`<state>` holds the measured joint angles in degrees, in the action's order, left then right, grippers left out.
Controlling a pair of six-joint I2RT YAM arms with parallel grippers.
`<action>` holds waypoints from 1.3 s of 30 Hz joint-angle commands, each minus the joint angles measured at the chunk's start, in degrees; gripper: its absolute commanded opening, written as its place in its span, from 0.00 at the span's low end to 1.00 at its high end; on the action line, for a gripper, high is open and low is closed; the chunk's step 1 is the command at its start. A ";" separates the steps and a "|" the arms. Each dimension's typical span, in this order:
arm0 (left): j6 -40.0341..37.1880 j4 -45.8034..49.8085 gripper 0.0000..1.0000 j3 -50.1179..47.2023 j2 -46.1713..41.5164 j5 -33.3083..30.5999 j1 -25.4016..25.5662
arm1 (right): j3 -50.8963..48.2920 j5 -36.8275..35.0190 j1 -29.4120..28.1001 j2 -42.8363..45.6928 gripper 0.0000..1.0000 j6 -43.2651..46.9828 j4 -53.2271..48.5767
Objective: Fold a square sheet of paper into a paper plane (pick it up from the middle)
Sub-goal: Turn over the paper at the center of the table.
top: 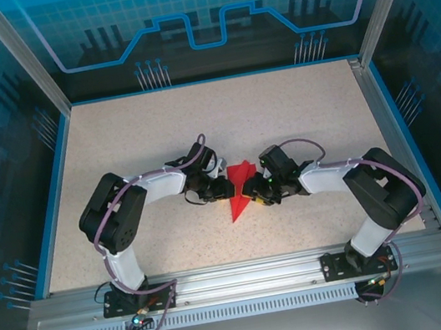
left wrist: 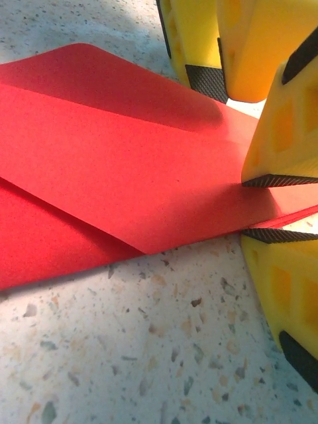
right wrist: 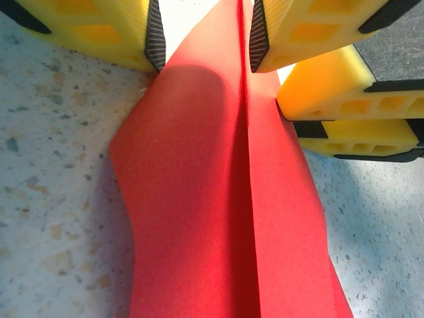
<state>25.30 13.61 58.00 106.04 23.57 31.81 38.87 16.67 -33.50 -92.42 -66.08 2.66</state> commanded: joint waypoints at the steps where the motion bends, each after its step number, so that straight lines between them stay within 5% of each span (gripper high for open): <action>1: -1.35 1.07 0.26 0.99 1.19 0.03 -0.36 | 0.45 -1.04 -0.82 -0.52 0.41 -1.38 3.22; 20: 3.61 -5.21 0.23 -2.64 -0.10 3.43 -3.59 | 0.58 -0.03 -0.07 -4.81 0.52 2.41 16.84; 39: 6.18 -7.05 0.23 -6.96 -3.11 2.11 -3.64 | -2.02 -2.26 -2.23 -2.38 0.54 4.60 17.14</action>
<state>30.15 6.35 52.69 104.09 25.36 28.60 37.95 14.96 -34.39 -96.25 -62.50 18.26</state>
